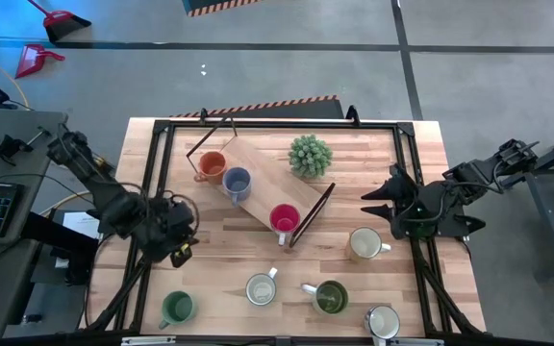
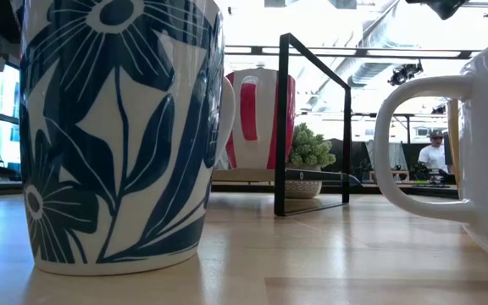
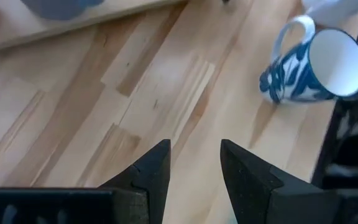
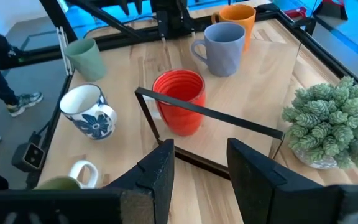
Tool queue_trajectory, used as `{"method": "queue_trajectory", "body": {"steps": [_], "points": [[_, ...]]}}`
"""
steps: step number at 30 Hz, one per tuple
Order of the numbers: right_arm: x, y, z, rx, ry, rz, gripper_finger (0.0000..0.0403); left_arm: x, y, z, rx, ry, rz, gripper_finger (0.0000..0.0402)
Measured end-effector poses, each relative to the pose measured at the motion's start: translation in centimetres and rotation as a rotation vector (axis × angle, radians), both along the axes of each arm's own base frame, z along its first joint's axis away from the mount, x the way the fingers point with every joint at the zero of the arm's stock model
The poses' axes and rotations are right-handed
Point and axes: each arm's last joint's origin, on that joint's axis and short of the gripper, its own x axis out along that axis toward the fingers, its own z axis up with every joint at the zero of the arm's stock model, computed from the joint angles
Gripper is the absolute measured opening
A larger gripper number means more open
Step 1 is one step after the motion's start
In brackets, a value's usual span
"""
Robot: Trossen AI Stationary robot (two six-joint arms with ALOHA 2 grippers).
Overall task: Place coffee mugs
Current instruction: Put the yellow mug on the shelf
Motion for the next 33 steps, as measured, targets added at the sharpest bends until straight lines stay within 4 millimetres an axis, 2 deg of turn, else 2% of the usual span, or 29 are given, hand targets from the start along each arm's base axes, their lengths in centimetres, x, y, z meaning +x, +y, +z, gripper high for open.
{"method": "queue_trajectory", "body": {"steps": [5,11,18,22,25,29,33], "points": [[0.1,0.0,0.1,0.054,-0.015,-0.034,0.0128,-0.6,-1.4,-2.4,0.063,-0.184,0.050,0.0129],[1.0,0.4,0.1,0.040,-0.044,-0.089,0.0128,-0.6,-1.9,-5.5,0.145,-0.454,0.152,0.0129],[2.1,0.9,-0.6,-0.002,0.005,-0.082,0.0128,-0.4,-2.0,-8.7,0.171,-0.558,0.178,0.0129],[2.2,0.8,-1.4,-0.029,-0.010,-0.125,0.0128,-0.5,-2.2,-8.5,0.200,-0.612,0.173,0.0129],[2.1,0.7,-3.5,-0.015,-0.058,-0.154,0.0128,-1.1,-2.6,-7.8,0.260,-0.683,0.153,0.0129],[1.9,0.5,-5.7,0.049,-0.177,-0.168,0.0128,-2.8,-3.1,-7.0,0.284,-0.759,0.125,0.0129],[1.0,0.1,-5.7,0.076,-0.255,-0.163,0.0128,-4.9,-2.6,-6.0,0.294,-0.812,0.079,0.0129]]}}
